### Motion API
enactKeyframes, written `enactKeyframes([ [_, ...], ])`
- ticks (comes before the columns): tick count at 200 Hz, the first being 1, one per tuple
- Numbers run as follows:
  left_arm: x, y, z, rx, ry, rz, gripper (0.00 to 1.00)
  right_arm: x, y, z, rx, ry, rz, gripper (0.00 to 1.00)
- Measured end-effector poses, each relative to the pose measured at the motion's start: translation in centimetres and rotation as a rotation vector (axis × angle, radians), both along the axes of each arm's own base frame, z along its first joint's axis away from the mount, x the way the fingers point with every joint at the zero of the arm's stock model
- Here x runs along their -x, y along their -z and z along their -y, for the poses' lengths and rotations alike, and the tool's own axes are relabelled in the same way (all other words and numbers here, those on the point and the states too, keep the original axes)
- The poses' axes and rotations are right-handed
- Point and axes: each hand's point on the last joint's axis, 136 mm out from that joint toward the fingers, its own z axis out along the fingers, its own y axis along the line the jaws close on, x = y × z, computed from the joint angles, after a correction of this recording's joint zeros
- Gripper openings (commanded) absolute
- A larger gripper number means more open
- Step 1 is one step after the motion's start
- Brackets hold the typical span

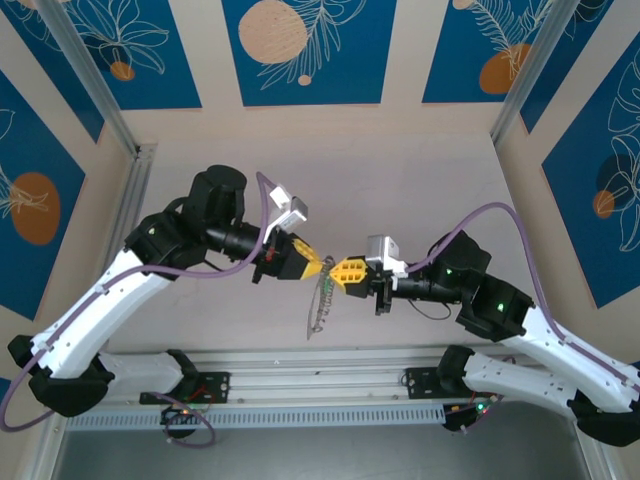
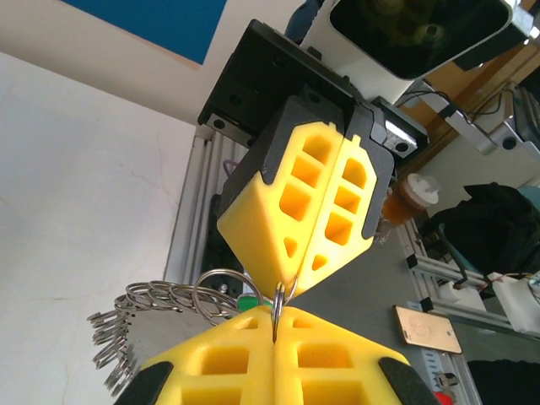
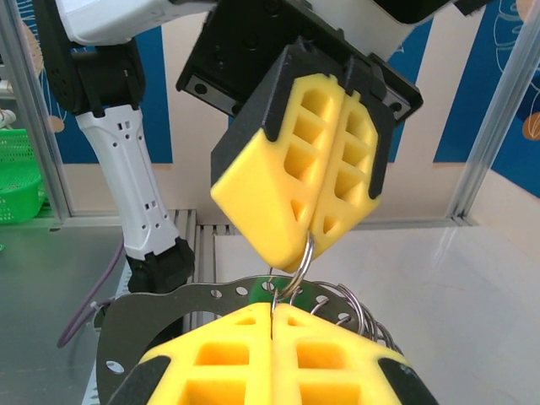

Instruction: Put the keys on the keyring

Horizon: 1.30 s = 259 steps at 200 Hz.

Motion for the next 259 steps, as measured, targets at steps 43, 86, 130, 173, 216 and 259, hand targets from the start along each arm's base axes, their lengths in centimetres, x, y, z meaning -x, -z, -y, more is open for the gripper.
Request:
enactKeyframes([
  [43, -0.5, 0.1, -0.8, 0.000, -0.053, 0.101, 0.00, -0.8, -0.5, -0.3, 0.047, 0.016, -0.049, 0.00],
  [86, -0.9, 1.1, -1.3, -0.007, -0.081, 0.162, 0.05, -0.8, 0.0, -0.7, 0.093, 0.001, -0.107, 0.00],
  [130, -1.4, 2.2, -1.4, -0.021, -0.095, 0.187, 0.31, -1.2, 0.3, -0.9, 0.114, -0.003, -0.154, 0.00],
  [173, -1.7, 3.3, -2.0, -0.042, -0.126, 0.197, 0.40, -1.4, 0.3, -1.2, 0.133, -0.002, -0.163, 0.00],
  [216, -1.9, 4.5, -2.5, -0.056, -0.152, 0.203, 0.42, -2.7, 1.5, -2.1, 0.180, 0.026, -0.169, 0.00],
  [259, -4.0, 6.0, -4.1, -0.096, -0.272, 0.208, 0.66, -5.3, 3.0, -2.5, 0.225, 0.100, -0.197, 0.00],
])
